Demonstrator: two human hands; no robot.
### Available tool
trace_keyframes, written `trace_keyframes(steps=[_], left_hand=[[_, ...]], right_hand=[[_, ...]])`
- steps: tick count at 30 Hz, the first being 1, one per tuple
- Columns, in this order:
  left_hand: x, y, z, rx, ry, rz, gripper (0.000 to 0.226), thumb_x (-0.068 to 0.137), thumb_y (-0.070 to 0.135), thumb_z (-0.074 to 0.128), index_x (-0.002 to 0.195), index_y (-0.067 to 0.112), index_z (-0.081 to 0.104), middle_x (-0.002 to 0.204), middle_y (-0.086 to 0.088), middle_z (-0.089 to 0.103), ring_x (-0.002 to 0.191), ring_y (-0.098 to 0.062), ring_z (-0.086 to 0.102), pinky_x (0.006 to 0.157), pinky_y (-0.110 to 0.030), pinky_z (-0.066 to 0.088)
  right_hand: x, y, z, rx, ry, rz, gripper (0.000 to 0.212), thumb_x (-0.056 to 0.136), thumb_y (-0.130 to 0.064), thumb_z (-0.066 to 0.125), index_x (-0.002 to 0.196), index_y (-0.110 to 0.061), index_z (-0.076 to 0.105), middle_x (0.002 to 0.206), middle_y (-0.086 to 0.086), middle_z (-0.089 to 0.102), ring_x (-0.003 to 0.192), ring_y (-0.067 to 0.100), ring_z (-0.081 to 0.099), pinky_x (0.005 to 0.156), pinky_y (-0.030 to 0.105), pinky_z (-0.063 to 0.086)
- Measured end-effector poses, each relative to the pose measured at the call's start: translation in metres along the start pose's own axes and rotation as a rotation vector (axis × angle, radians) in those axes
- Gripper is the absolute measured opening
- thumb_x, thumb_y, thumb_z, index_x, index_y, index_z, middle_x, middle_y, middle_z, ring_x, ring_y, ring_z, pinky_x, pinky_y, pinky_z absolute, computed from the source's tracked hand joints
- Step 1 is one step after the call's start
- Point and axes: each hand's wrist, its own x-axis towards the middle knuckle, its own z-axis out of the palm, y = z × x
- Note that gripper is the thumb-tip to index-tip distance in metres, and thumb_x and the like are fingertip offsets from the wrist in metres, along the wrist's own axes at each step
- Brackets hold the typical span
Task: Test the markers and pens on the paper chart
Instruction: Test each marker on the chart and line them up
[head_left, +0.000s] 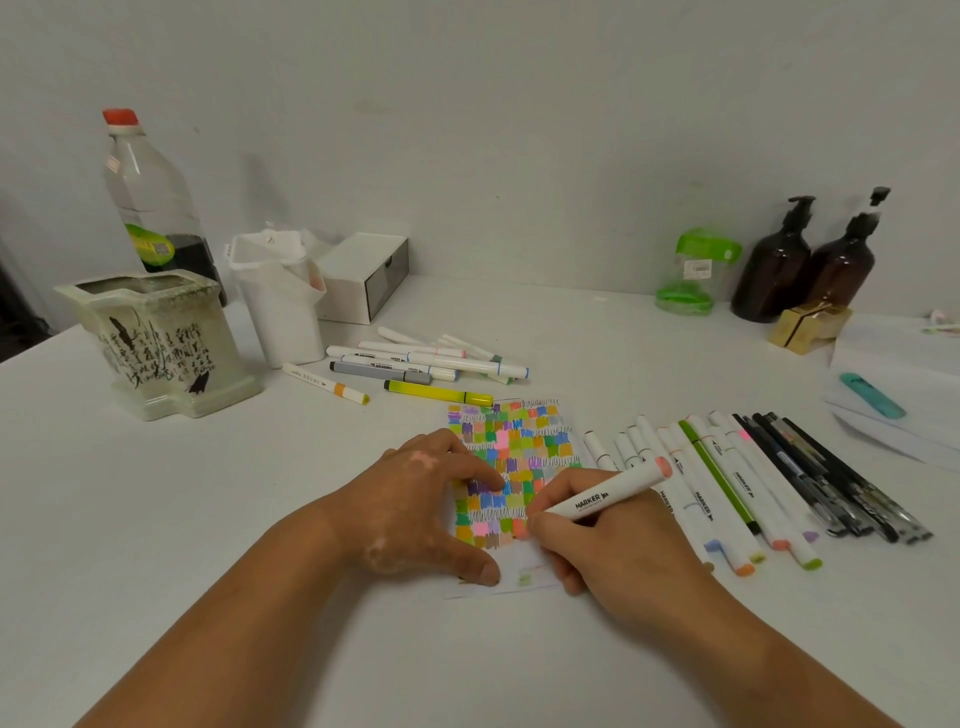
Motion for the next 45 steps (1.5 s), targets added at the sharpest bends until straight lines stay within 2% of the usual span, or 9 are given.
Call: trace_keyframes(steps=[9, 13, 16, 18, 21, 25, 28, 33, 45], left_hand=[[0.001, -0.003, 0.001, -0.019, 0.001, 0.008, 0.082, 0.059, 0.068, 0.081, 0.132, 0.044, 0.054, 0.128, 0.02, 0.041, 0.126, -0.007, 0.04, 0.107, -0.033, 0.045], [0.002, -0.006, 0.001, -0.084, 0.065, -0.004, 0.082, 0.061, 0.069, 0.079, 0.134, 0.049, 0.047, 0.123, 0.027, 0.045, 0.113, 0.0, 0.047, 0.093, -0.013, 0.044], [0.004, -0.009, -0.001, -0.281, 0.154, -0.038, 0.052, 0.088, 0.042, 0.071, 0.131, 0.051, 0.044, 0.117, 0.029, 0.05, 0.103, 0.001, 0.052, 0.07, -0.005, 0.047], [0.005, -0.011, -0.002, -0.492, 0.221, -0.048, 0.038, 0.1, 0.018, 0.056, 0.126, 0.045, 0.05, 0.117, 0.025, 0.057, 0.108, 0.0, 0.056, 0.07, -0.006, 0.05], [0.006, -0.009, -0.003, -0.688, 0.323, -0.071, 0.037, 0.101, 0.006, 0.053, 0.118, 0.039, 0.058, 0.113, 0.023, 0.068, 0.109, 0.0, 0.061, 0.072, -0.012, 0.054], [0.008, -0.006, -0.002, -0.935, 0.344, -0.076, 0.04, 0.083, 0.011, 0.078, 0.112, 0.035, 0.064, 0.113, 0.022, 0.071, 0.097, -0.002, 0.071, 0.067, -0.017, 0.057], [0.01, -0.008, 0.001, -0.975, 0.338, -0.083, 0.026, 0.072, 0.019, 0.085, 0.096, 0.024, 0.076, 0.115, 0.013, 0.073, 0.1, -0.011, 0.073, 0.077, -0.023, 0.059], [0.012, -0.006, 0.004, -1.024, 0.319, -0.028, 0.033, 0.072, 0.039, 0.079, 0.102, 0.024, 0.078, 0.099, -0.006, 0.077, 0.09, -0.023, 0.074, 0.078, -0.03, 0.06], [0.001, 0.017, 0.003, -0.924, 0.19, 0.145, 0.024, 0.082, 0.034, 0.07, 0.105, 0.029, 0.078, 0.091, -0.004, 0.076, 0.083, -0.017, 0.072, 0.075, -0.023, 0.056]], right_hand=[[-0.002, -0.003, -0.001, 0.098, 0.019, 0.018, 0.019, 0.087, -0.013, 0.071, 0.072, -0.025, 0.069, 0.058, 0.004, 0.067, 0.046, 0.011, 0.06, 0.046, 0.022, 0.05], [0.003, -0.005, -0.014, 0.37, 0.151, 0.008, 0.019, 0.086, -0.009, 0.071, 0.07, -0.019, 0.069, 0.06, 0.007, 0.065, 0.048, 0.015, 0.057, 0.044, 0.026, 0.048], [0.006, -0.005, -0.029, 0.543, 0.215, -0.016, 0.018, 0.083, -0.009, 0.072, 0.067, -0.017, 0.07, 0.061, 0.01, 0.063, 0.049, 0.015, 0.055, 0.043, 0.023, 0.045], [0.008, -0.002, -0.036, 0.568, 0.236, -0.016, 0.015, 0.083, -0.011, 0.073, 0.069, -0.017, 0.071, 0.061, 0.008, 0.063, 0.049, 0.014, 0.055, 0.043, 0.022, 0.044], [0.012, 0.003, -0.041, 0.569, 0.249, 0.005, 0.01, 0.082, -0.013, 0.075, 0.073, -0.017, 0.074, 0.061, 0.007, 0.062, 0.051, 0.013, 0.055, 0.043, 0.021, 0.044], [0.015, 0.006, -0.046, 0.638, 0.221, 0.019, 0.012, 0.081, -0.013, 0.078, 0.074, -0.02, 0.072, 0.063, 0.007, 0.06, 0.052, 0.015, 0.054, 0.044, 0.023, 0.044], [0.014, 0.005, -0.046, 0.641, 0.196, -0.028, 0.015, 0.072, -0.021, 0.085, 0.077, -0.018, 0.071, 0.063, 0.008, 0.06, 0.053, 0.017, 0.053, 0.045, 0.026, 0.046], [0.01, 0.003, -0.045, 0.744, 0.082, -0.12, 0.007, 0.076, -0.016, 0.076, 0.083, -0.015, 0.075, 0.072, 0.015, 0.067, 0.06, 0.021, 0.062, 0.051, 0.028, 0.051], [0.003, -0.003, -0.028, 0.597, 0.002, -0.178, 0.005, 0.088, -0.011, 0.073, 0.09, -0.014, 0.076, 0.076, 0.017, 0.072, 0.061, 0.021, 0.063, 0.054, 0.028, 0.053]])
